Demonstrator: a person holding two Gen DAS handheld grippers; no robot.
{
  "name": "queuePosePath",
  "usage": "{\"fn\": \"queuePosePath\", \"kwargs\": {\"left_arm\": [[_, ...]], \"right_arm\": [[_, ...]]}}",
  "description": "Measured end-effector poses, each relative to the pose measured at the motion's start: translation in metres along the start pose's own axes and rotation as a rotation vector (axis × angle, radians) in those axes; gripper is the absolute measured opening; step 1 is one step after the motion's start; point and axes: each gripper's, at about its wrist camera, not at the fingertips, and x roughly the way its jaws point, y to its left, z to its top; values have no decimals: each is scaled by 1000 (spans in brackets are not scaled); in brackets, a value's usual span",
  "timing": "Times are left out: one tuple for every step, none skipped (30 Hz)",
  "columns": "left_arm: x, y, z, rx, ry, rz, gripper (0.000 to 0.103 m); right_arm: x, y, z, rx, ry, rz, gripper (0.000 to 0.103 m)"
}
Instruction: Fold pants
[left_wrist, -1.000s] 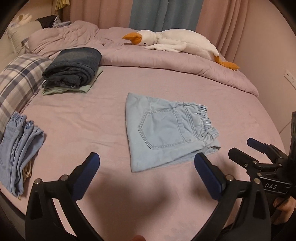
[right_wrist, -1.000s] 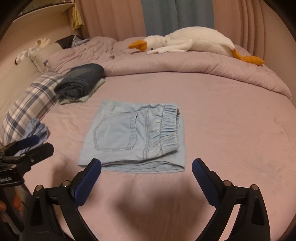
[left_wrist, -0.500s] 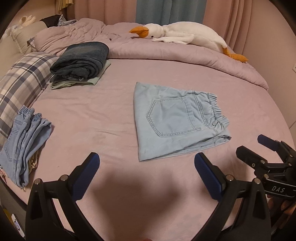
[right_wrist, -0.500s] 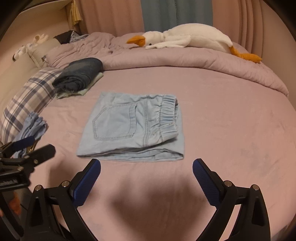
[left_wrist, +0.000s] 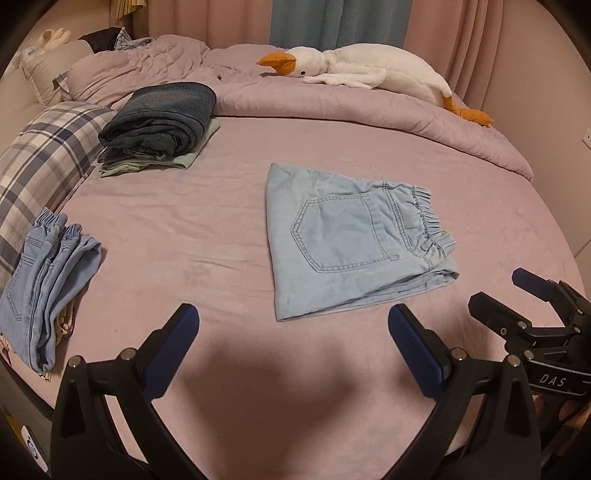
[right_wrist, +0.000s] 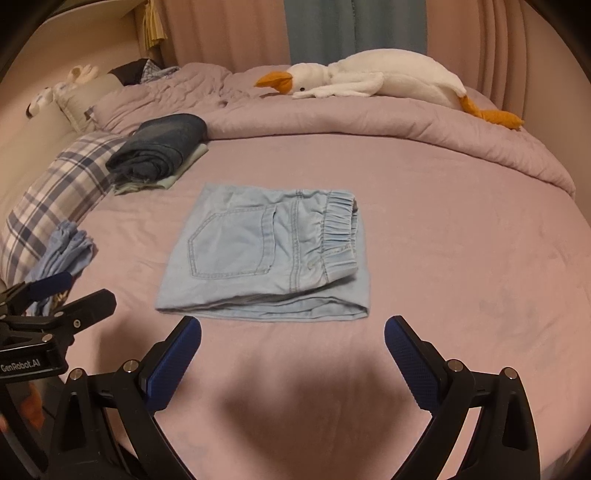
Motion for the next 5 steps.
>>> {"fn": "queuePosePath", "kwargs": {"left_arm": [[0, 0, 0, -1, 1, 1, 103], [0, 0, 0, -1, 2, -1, 103], [0, 0, 1, -2, 3, -3, 103], [0, 1, 1, -1, 3, -2, 103], [0, 0, 1, 0, 5, 0, 103]], "right_arm": [[0, 0, 0, -1, -1, 0, 99], [0, 0, 0, -2, -2, 0, 99], [0, 0, 0, -2, -3, 1, 99], [0, 0, 0, -2, -4, 2, 99], [-1, 0, 0, -3, -5, 2, 99]]}}
